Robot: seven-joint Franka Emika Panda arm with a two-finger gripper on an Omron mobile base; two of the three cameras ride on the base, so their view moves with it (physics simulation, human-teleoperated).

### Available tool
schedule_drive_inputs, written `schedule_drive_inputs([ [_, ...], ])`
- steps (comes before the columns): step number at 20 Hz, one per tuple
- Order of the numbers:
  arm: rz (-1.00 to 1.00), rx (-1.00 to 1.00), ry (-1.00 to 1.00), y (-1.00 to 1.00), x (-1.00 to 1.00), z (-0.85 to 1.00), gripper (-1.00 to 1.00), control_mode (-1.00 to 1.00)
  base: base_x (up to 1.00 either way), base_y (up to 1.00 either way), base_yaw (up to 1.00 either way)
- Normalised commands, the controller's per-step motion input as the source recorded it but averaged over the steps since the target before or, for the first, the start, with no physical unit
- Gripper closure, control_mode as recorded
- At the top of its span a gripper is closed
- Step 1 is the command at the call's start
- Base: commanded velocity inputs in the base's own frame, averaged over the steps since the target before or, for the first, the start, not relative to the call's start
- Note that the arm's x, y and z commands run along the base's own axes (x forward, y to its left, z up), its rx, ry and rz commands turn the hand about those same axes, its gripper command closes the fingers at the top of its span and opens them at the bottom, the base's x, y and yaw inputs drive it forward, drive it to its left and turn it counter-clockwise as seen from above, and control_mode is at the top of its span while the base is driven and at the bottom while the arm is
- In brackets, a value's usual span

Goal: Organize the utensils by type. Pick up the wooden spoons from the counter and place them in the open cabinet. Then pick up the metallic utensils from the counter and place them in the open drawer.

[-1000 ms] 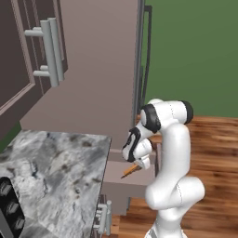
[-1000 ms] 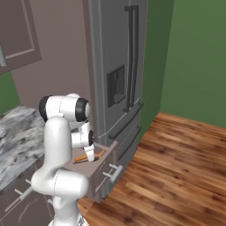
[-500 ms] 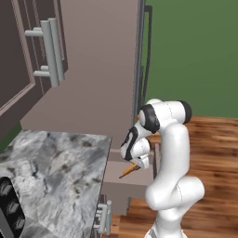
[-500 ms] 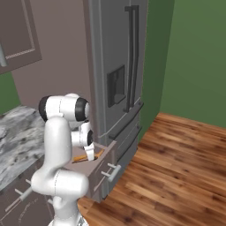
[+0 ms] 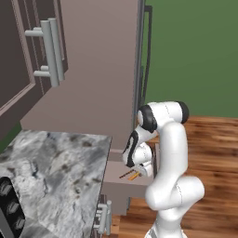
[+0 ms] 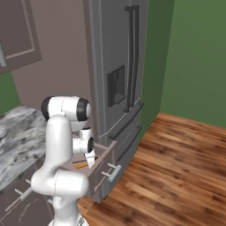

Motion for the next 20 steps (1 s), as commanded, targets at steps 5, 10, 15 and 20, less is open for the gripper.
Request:
schedule_drive_inputs([
  [5,0.00,0.00,0.00,-0.02,0.11,-0.01,1.00,-1.00,0.00,0.00,0.00],
  [10,0.00,0.00,0.00,-0.03,0.20,-0.01,1.00,-1.00,0.00,0.00,0.00],
  [15,0.00,0.00,0.14,-0.04,0.12,-0.20,1.00,-1.00,0.00,0.00,0.00],
  [20,0.00,0.01,0.28,0.00,0.10,-0.36,-1.00,-1.00,0.00,0.00,0.00],
])
